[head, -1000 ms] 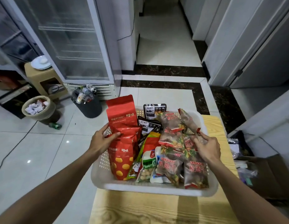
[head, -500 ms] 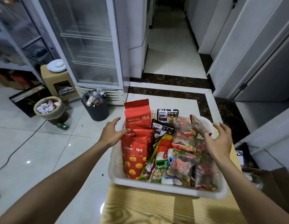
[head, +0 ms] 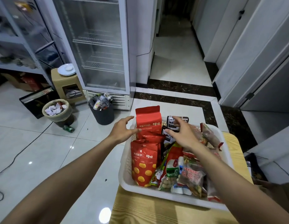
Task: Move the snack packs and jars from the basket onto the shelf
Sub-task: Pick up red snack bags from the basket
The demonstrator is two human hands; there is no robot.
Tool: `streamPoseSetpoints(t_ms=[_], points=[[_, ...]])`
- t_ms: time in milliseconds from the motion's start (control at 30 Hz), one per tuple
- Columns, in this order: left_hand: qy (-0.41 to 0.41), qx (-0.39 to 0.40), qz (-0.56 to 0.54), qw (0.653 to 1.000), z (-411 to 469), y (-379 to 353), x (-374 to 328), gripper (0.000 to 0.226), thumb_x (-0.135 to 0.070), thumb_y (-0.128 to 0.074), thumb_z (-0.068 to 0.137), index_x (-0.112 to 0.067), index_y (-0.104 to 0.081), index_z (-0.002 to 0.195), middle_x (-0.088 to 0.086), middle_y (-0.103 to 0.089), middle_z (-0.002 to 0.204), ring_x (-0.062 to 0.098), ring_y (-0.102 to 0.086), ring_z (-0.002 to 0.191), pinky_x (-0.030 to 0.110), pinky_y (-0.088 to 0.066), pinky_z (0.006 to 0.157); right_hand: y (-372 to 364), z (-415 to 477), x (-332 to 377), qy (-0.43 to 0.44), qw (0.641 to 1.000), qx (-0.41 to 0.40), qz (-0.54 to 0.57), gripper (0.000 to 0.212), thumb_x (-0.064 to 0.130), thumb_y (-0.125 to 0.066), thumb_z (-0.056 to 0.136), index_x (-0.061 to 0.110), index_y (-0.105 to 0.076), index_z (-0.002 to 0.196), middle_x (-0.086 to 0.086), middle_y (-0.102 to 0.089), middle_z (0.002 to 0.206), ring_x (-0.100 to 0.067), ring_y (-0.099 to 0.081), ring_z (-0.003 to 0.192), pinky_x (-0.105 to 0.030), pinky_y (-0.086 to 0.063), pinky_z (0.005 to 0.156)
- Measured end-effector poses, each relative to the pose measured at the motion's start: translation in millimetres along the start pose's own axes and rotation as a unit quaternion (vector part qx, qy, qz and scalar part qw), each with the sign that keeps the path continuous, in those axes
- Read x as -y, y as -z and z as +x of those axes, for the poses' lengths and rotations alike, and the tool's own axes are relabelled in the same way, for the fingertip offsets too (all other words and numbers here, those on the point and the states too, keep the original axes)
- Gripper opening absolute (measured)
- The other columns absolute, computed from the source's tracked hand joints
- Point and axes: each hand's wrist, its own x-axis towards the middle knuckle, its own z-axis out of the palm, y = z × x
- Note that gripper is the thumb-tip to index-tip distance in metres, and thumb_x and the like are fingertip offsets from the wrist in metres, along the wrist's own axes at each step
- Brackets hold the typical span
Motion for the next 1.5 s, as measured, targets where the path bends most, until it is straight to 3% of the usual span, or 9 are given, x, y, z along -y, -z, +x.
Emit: streamPoseSetpoints(t_ms=[233,367,500,833,1000,1100,1233,1333,1500], points=[[-0.008,-0.016,-0.036,0.999,21.3,0.9,6.4,0.039,-0.033,-0.051,0.098,-0.017,-0.055,0.133,0.003,-0.056,0.136,0.018,-0.053,0.124,0.035,-0.043,0.102,-23.3,24.4,9.0,-0.016,0.999,0.043,0.025,0.07,0.029,-0.074,0.084,0.017,-0.04,0.144,-0.003,-0.052,0.14,-0.02,-0.049,0.127,-0.036,-0.042,0.102],[-0.003,0.005,-0.029,1.0,37.4,-3.4,13.9,0.039,-0.02,-0.058,0.096,-0.014,-0.055,0.134,0.005,-0.06,0.131,0.019,-0.056,0.119,0.037,-0.046,0.101,-29.1,38.1,8.5,0.005,0.998,0.056,0.009,0.06,0.028,-0.073,0.085,0.021,-0.046,0.138,0.005,-0.055,0.13,-0.014,-0.059,0.101,-0.015,-0.05,0.063],[-0.024,0.032,-0.032,0.999,54.5,-11.2,18.2,0.041,-0.017,-0.06,0.094,-0.017,-0.053,0.134,0.004,-0.061,0.127,0.019,-0.056,0.118,0.042,-0.047,0.1,-40.2,54.9,2.6,-0.01,0.998,0.062,0.019,0.049,0.039,-0.078,0.078,0.03,-0.055,0.12,0.002,-0.06,0.127,-0.022,-0.056,0.117,-0.045,-0.052,0.093],[0.035,0.041,-0.102,0.993,75.1,-29.4,25.9,0.037,-0.008,-0.068,0.086,-0.024,-0.042,0.107,0.005,-0.06,0.113,0.03,-0.061,0.107,0.046,-0.057,0.079,-65.2,76.9,-30.0,0.008,0.988,0.147,0.037,0.06,0.091,-0.054,0.056,0.062,-0.051,0.108,0.018,-0.061,0.127,-0.013,-0.051,0.127,-0.054,-0.033,0.11],[0.002,0.074,-0.016,0.997,77.1,-35.0,32.7,0.035,-0.034,-0.069,0.083,-0.053,-0.058,0.11,-0.015,-0.063,0.108,0.02,-0.045,0.121,0.043,-0.026,0.104,-68.7,71.6,-41.2,0.025,0.988,0.141,0.057,0.054,0.096,-0.048,0.054,0.071,-0.047,0.101,0.019,-0.063,0.122,-0.02,-0.052,0.122,-0.05,-0.039,0.106],[0.014,0.065,-0.022,0.998,74.0,-39.3,27.6,0.028,-0.032,-0.065,0.087,-0.05,-0.059,0.108,-0.008,-0.055,0.118,0.018,-0.032,0.125,0.034,-0.016,0.101,-59.2,59.8,-30.8,0.035,0.988,0.128,0.081,0.046,0.087,-0.055,0.061,0.064,-0.053,0.1,0.016,-0.065,0.119,-0.017,-0.056,0.117,-0.048,-0.043,0.104],[-0.035,0.064,-0.096,0.993,69.5,-35.0,16.8,0.022,-0.008,-0.061,0.092,-0.028,-0.065,0.101,-0.004,-0.068,0.107,0.019,-0.06,0.108,0.036,-0.045,0.098,-45.5,45.1,-12.4,0.029,0.981,0.109,0.16,0.028,0.028,-0.069,0.087,0.035,-0.059,0.112,0.011,-0.066,0.115,-0.004,-0.06,0.109,-0.038,-0.05,0.101],[-0.042,0.059,-0.204,0.976,61.7,-26.8,-5.9,0.014,0.008,-0.051,0.093,0.003,-0.059,0.104,0.014,-0.065,0.102,0.025,-0.061,0.096,0.026,-0.055,0.08,-33.2,38.8,-4.1,0.042,0.976,0.088,0.194,0.028,0.019,-0.067,0.09,0.037,-0.058,0.11,0.013,-0.066,0.114,-0.004,-0.06,0.11,-0.026,-0.052,0.093],[-0.085,0.007,-0.266,0.96,55.6,6.8,-48.0,0.023,-0.025,-0.053,0.097,-0.018,-0.058,0.118,0.005,-0.066,0.115,0.019,-0.063,0.109,0.033,-0.054,0.089,1.2,24.1,26.8,0.084,0.968,0.011,0.234,0.027,0.022,-0.063,0.093,0.024,-0.058,0.12,0.011,-0.065,0.114,-0.002,-0.061,0.106,-0.014,-0.052,0.081]])
